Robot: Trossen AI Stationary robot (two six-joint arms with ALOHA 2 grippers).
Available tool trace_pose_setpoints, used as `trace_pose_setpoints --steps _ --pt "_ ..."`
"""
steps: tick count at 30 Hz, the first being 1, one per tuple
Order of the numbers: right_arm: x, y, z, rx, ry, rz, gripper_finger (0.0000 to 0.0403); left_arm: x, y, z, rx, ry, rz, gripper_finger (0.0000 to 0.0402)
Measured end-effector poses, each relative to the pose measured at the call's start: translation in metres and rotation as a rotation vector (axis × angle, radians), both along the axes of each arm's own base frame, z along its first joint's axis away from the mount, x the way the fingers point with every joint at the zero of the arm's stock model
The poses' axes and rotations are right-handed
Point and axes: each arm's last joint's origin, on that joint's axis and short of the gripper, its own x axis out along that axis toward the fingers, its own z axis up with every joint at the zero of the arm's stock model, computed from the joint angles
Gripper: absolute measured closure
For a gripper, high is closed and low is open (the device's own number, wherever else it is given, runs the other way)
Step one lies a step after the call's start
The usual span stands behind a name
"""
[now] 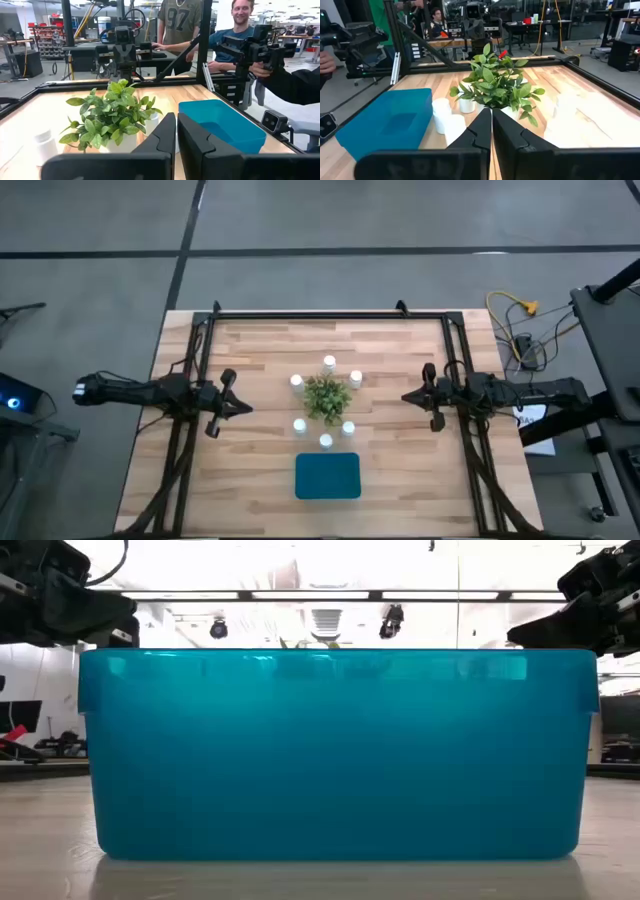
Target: Pick and place pill bottles into a basket
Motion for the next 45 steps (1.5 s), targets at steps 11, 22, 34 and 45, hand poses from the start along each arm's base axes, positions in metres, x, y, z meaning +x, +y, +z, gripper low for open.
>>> trace_pose_setpoints --steps 11,22,34,45 --pt "0.000 0.000 0.000 -0.005 0.000 -0.001 0.0394 0.000 0.000 0.000 0.000 0.000 0.000 0.0401" --pt "0.000 0.000 0.000 -0.005 -0.002 -0.009 0.0394 0.000 0.000 0.000 0.000 0.000 0.000 0.0401" --pt "0.000 0.000 0.010 -0.018 -0.100 -0.012 0.0394 0.000 0.000 0.000 0.000 0.000 0.000 0.0401" --pt "-0.001 -0.001 0.019 -0.030 -0.199 -0.015 0.0394 0.000 0.000 0.000 0.000 0.000 0.000 0.0401"
